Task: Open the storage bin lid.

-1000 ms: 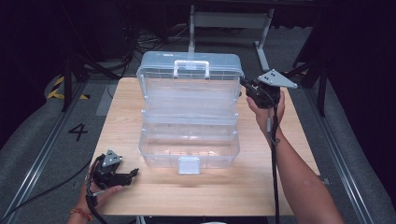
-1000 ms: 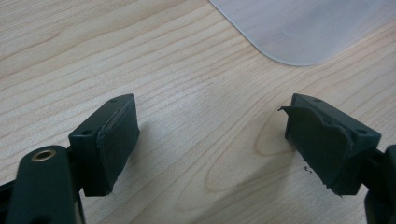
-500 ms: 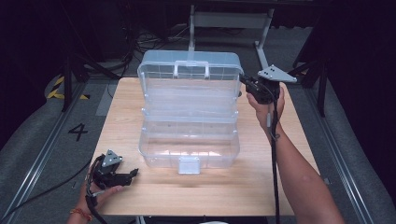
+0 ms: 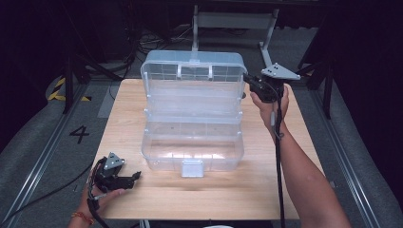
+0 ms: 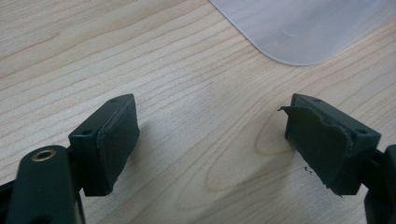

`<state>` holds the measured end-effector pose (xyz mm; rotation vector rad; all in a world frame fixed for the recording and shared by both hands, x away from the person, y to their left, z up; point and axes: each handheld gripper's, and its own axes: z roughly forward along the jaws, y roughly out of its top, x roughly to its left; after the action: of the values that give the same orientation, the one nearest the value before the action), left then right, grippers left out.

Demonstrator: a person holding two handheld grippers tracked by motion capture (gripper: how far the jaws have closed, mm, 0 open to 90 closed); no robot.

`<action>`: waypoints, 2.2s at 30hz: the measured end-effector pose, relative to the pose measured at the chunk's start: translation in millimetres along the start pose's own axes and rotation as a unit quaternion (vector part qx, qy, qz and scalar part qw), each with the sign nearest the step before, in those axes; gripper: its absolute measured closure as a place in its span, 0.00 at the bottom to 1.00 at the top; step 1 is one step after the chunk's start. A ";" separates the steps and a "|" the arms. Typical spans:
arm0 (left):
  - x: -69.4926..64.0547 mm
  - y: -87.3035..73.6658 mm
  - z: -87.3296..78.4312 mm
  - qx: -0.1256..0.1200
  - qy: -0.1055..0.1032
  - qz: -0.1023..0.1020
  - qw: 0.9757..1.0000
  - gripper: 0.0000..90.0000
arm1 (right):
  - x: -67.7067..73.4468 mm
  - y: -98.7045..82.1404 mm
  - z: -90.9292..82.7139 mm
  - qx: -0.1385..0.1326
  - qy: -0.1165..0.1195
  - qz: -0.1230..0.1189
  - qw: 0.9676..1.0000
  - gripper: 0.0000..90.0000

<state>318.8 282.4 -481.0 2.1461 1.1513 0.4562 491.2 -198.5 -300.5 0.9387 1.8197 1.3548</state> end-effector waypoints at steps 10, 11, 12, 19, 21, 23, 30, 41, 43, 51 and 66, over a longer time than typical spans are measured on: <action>-0.2 -0.1 -0.2 0.000 0.001 0.000 1.000 0.20 | -3.6 2.5 5.4 0.006 0.003 0.001 1.000 0.93; -0.2 -0.2 -0.2 0.000 0.001 0.000 1.000 0.20 | -3.9 2.6 6.0 0.006 0.004 0.002 1.000 0.93; -0.2 -0.1 -0.2 0.000 0.001 -0.001 1.000 0.20 | -4.9 2.8 7.0 0.008 0.004 0.003 1.000 0.93; -0.2 -0.1 -0.2 0.000 0.001 0.000 1.000 0.20 | -8.4 3.2 12.1 0.009 0.006 0.009 1.000 0.93; -0.4 -0.2 -0.3 0.001 0.001 -0.002 1.000 0.20 | -8.7 3.4 13.0 0.010 0.007 0.009 1.000 0.93; -0.3 -0.2 -0.2 0.000 0.001 -0.001 1.000 0.20 | -9.5 3.6 14.5 0.011 0.006 0.010 1.000 0.93; -0.4 -0.3 0.2 -0.002 0.002 -0.001 1.000 0.20 | -13.0 5.2 20.5 0.020 0.007 0.011 1.000 0.92; -0.3 -0.3 0.1 -0.002 0.002 -0.001 1.000 0.20 | -17.2 7.3 29.1 0.031 0.006 0.017 0.999 0.92; -0.3 -0.3 0.1 -0.002 0.002 -0.001 1.000 0.20 | -17.6 7.6 30.7 0.032 0.005 0.017 0.999 0.92; -0.5 -0.4 0.0 -0.001 0.002 -0.002 1.000 0.20 | -21.0 7.1 36.8 0.036 0.004 0.020 0.999 0.91; -0.3 -0.3 0.1 -0.002 0.002 -0.001 1.000 0.20 | -27.5 6.5 50.5 0.048 0.003 0.035 0.998 0.91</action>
<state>318.5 282.3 -481.3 2.1418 1.1537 0.4621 548.9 -196.2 -303.4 1.0589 1.8854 1.3236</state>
